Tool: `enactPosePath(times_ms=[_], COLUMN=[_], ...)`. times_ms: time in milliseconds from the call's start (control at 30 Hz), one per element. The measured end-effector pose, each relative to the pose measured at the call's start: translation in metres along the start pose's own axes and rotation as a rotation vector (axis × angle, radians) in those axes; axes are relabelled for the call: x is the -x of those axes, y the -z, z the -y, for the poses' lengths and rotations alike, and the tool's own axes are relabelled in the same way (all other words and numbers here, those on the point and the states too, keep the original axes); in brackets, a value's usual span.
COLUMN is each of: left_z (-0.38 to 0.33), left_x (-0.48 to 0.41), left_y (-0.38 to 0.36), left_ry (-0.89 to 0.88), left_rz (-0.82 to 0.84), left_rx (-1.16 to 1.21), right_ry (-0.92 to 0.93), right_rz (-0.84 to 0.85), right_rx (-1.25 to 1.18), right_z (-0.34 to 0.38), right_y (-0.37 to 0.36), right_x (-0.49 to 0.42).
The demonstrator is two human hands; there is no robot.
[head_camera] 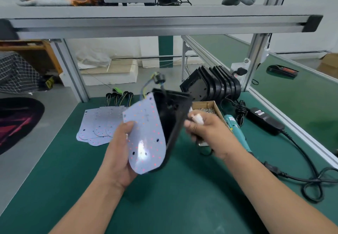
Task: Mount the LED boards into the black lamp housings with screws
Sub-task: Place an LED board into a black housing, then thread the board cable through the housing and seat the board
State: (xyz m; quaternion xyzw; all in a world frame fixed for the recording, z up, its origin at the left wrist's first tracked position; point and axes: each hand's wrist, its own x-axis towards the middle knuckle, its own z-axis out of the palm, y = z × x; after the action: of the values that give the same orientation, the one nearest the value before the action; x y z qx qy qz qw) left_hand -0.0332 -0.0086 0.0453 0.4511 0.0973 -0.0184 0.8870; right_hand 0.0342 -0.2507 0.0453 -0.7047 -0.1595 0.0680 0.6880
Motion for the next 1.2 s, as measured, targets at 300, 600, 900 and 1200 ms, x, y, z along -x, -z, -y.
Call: enactPosePath(times_ms=[300, 600, 900, 1200], left_z=[0.005, 0.009, 0.023, 0.039], left_x=[-0.003, -0.010, 0.003, 0.016], left_y=[-0.002, 0.007, -0.001, -0.016], left_ry=[-0.171, -0.410, -0.516, -0.958], left_rz=[0.019, -0.118, -0.093, 0.062], left_rx=[-0.035, -0.172, -0.478, -1.011], right_ry=[-0.061, -0.211, 0.294, 0.048], right_rz=[-0.017, 0.073, -0.341, -0.203], right_rx=[0.037, 0.712, 0.960, -0.056], right_z=[-0.011, 0.009, 0.022, 0.025], right_y=[-0.023, 0.010, 0.018, -0.022], right_x=[0.000, 0.003, 0.009, 0.010])
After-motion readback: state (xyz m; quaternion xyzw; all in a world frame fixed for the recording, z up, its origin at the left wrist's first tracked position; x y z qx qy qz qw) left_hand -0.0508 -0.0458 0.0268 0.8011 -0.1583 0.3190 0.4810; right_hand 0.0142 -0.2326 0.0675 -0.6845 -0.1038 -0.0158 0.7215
